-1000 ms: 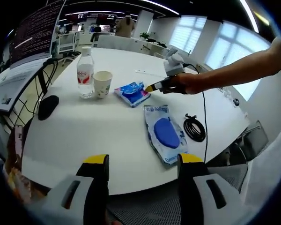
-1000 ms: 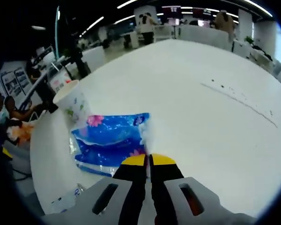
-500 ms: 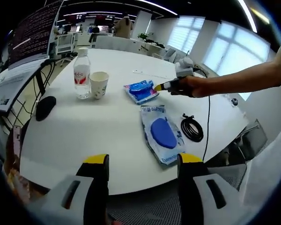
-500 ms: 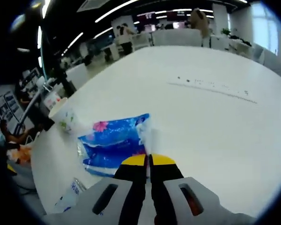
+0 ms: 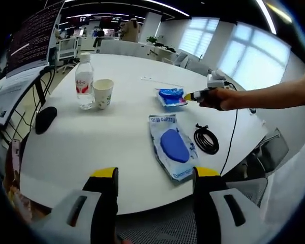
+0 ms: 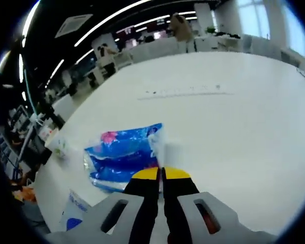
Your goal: Arrange the tabletop items into an orderly group along one side of the table until the central work area is clear of visible clutter.
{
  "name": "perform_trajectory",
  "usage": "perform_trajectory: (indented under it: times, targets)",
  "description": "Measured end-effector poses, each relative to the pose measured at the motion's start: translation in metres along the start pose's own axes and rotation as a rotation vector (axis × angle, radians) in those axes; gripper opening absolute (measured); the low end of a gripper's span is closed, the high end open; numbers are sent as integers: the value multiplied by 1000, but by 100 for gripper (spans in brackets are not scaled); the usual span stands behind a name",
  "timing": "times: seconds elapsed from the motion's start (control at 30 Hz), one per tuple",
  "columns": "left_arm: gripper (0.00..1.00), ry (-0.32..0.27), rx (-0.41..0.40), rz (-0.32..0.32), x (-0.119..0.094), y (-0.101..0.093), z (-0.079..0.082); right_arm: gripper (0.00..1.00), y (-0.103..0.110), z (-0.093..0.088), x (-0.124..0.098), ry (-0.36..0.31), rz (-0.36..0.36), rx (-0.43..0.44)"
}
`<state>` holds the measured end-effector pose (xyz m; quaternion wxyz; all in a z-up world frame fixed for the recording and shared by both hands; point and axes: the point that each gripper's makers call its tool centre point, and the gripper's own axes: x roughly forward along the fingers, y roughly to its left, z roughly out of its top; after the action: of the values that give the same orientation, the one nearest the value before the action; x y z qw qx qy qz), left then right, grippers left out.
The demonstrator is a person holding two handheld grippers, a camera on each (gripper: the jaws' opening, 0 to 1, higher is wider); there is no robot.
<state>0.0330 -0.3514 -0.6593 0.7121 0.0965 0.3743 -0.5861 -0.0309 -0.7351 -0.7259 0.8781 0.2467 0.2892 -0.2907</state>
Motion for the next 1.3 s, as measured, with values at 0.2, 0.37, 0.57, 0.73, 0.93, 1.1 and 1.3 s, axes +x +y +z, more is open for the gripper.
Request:
perform_trajectory:
  times: [0.2, 0.37, 0.57, 0.73, 0.93, 1.1, 1.3]
  targets:
    - [59, 2, 3, -4, 1, -1, 0, 0, -28, -8, -17, -1, -46, 27]
    - [59, 7, 4, -10, 3, -3, -1, 0, -42, -15, -25, 8, -66, 30]
    - [59, 16, 8, -13, 3, -5, -3, 0, -54, -21, -29, 2, -86, 66]
    - [59, 8, 0, -11, 3, -4, -2, 0, -59, -31, -29, 24, -95, 78]
    - [59, 8, -9, -11, 3, -3, -3, 1, -53, -36, -28, 31, -87, 97]
    - [59, 4, -11, -8, 1, -2, -2, 3, -50, -37, -28, 38, -90, 100]
    - [58, 3, -20, -13, 2, -2, -3, 6, -50, -38, -30, 44, -88, 93]
